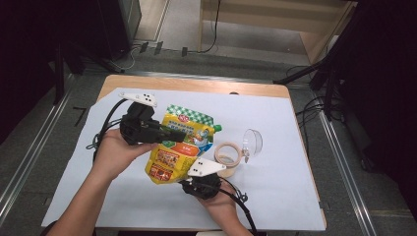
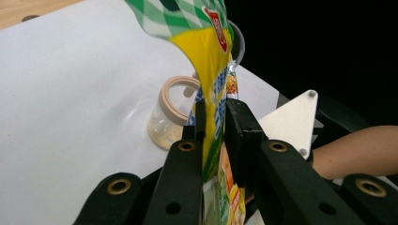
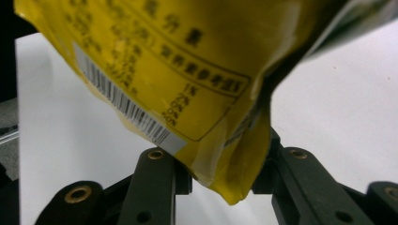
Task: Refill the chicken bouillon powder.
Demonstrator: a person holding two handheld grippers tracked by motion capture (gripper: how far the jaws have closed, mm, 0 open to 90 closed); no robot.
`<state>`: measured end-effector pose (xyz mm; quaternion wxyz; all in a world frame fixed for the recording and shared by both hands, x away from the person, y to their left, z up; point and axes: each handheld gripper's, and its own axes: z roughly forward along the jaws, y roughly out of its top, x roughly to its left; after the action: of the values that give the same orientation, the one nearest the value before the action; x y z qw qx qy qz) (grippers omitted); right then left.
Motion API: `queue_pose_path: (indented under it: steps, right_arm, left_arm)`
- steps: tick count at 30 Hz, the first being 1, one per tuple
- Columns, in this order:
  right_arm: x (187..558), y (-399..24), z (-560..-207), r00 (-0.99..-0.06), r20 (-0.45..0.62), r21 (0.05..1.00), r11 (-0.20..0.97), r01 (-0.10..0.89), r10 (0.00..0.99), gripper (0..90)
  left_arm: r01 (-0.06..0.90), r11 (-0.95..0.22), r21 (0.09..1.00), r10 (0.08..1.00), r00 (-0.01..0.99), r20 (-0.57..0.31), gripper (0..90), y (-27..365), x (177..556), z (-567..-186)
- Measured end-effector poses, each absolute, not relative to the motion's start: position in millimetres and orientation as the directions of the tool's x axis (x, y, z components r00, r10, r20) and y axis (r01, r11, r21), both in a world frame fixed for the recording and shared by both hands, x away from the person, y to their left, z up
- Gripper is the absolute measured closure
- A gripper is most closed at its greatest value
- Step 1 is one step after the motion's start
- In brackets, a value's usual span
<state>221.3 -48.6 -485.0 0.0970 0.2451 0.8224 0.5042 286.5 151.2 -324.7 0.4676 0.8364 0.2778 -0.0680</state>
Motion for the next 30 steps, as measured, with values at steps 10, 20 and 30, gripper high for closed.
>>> queue_pose_path:
  steps: [10, 20, 30]
  right_arm:
    - [209, -45, -482, -0.878, 0.051, 0.874, 0.405, 0.271, 0.476, 69.3]
    - [201, -42, -481, -0.891, 0.07, 0.87, 0.409, 0.274, 0.448, 68.3]
    - [195, -40, -479, -0.899, 0.091, 0.87, 0.404, 0.281, 0.429, 66.8]
  left_arm:
    - [0.491, -0.449, 0.747, 0.386, 0.86, -0.333, 83.8, 135, 284, -332]
    - [0.492, -0.476, 0.729, 0.379, 0.863, -0.335, 82.5, 119, 286, -342]
    - [0.497, -0.509, 0.703, 0.381, 0.862, -0.334, 80.6, 106, 289, -352]
